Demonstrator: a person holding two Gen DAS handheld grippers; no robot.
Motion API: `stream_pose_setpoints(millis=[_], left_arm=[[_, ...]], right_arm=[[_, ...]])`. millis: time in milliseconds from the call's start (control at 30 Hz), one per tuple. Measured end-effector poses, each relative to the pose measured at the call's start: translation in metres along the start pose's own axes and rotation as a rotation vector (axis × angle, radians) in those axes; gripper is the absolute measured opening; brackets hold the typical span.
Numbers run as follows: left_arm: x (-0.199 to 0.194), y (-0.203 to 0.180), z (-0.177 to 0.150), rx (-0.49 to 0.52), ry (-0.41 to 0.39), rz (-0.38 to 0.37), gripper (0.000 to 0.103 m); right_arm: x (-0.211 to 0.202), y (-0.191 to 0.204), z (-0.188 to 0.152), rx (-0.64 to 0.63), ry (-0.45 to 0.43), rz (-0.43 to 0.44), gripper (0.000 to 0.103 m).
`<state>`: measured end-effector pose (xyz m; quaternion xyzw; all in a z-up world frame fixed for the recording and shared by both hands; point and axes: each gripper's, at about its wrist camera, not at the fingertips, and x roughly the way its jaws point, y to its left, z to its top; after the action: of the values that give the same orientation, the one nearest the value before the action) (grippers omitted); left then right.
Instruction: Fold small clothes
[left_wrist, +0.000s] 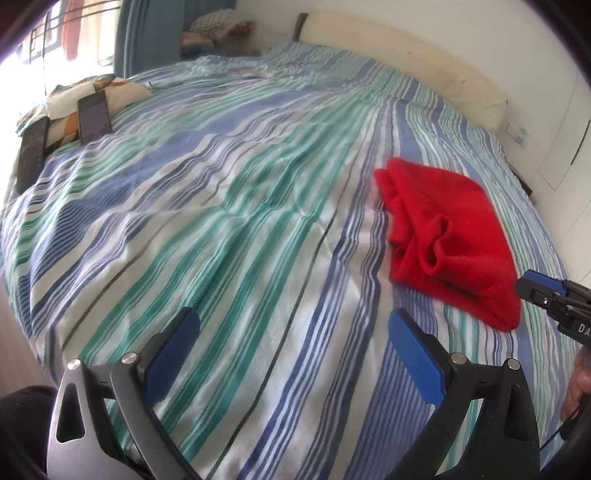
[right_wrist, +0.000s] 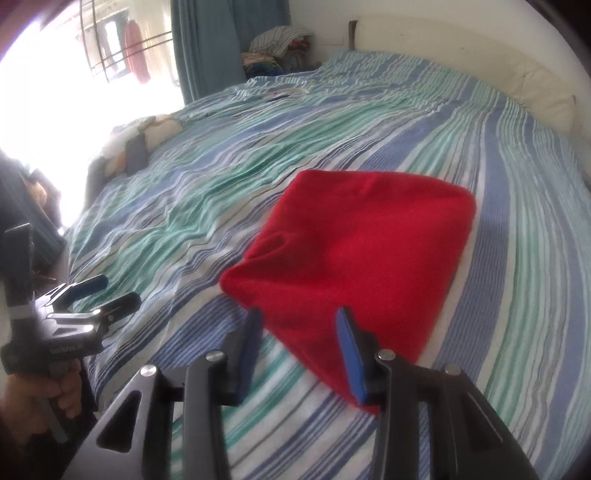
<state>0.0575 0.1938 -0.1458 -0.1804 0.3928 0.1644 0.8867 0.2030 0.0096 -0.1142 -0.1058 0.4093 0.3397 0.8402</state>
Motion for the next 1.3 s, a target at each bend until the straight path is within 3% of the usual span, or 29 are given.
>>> stream_pose_setpoints(millis=[67, 167, 267, 333, 467, 533, 600, 700, 800, 867, 1033, 1100, 1200, 1267, 1300], left_arm=[[0.001, -0.001, -0.001, 0.005, 0.004, 0.005, 0.102], [-0.001, -0.002, -0.003, 0.019, -0.005, 0.031, 0.102], [-0.002, 0.002, -0.005, 0.031, -0.007, 0.062, 0.102], [-0.001, 0.005, -0.005, 0.027, -0.002, 0.067, 0.102], [-0.003, 0.002, -0.003, 0.056, 0.008, 0.071, 0.102], [-0.014, -0.008, 0.001, 0.093, -0.035, 0.02, 0.102], [-0.018, -0.023, 0.011, 0.124, -0.05, -0.109, 0.102], [-0.002, -0.054, 0.035, 0.158, 0.031, -0.337, 0.102], [0.032, -0.093, 0.063, 0.216, 0.132, -0.463, 0.102], [0.057, -0.112, 0.079, 0.244, 0.156, -0.441, 0.102], [0.114, -0.119, 0.1, 0.247, 0.213, -0.272, 0.102], [0.13, -0.117, 0.101, 0.225, 0.259, -0.287, 0.102], [0.142, -0.121, 0.093, 0.217, 0.328, -0.379, 0.1], [0.147, -0.126, 0.085, 0.234, 0.367, -0.405, 0.066], [0.148, -0.127, 0.084, 0.231, 0.373, -0.401, 0.037]], right_arm=[[0.009, -0.016, -0.012, 0.047, 0.045, -0.02, 0.044], [0.042, -0.029, -0.031, 0.111, 0.172, 0.026, 0.044], [0.045, -0.023, -0.039, 0.08, 0.152, 0.011, 0.051], [0.039, -0.02, -0.038, 0.083, 0.144, 0.023, 0.062], [0.018, -0.02, -0.042, 0.061, 0.12, 0.033, 0.07], [0.004, -0.029, -0.049, 0.078, 0.099, 0.038, 0.076], [-0.009, -0.044, -0.056, 0.123, 0.074, 0.043, 0.08], [-0.021, -0.076, -0.065, 0.224, 0.043, 0.056, 0.081], [-0.022, -0.111, -0.062, 0.343, 0.025, 0.066, 0.082], [-0.02, -0.129, -0.051, 0.413, -0.007, 0.09, 0.082], [0.009, -0.148, -0.008, 0.523, -0.058, 0.224, 0.082], [0.036, -0.147, 0.009, 0.549, -0.044, 0.265, 0.082], [0.081, -0.153, 0.014, 0.673, -0.003, 0.3, 0.08], [0.108, -0.149, 0.006, 0.754, 0.024, 0.347, 0.063], [0.112, -0.143, 0.006, 0.736, 0.024, 0.327, 0.05]])
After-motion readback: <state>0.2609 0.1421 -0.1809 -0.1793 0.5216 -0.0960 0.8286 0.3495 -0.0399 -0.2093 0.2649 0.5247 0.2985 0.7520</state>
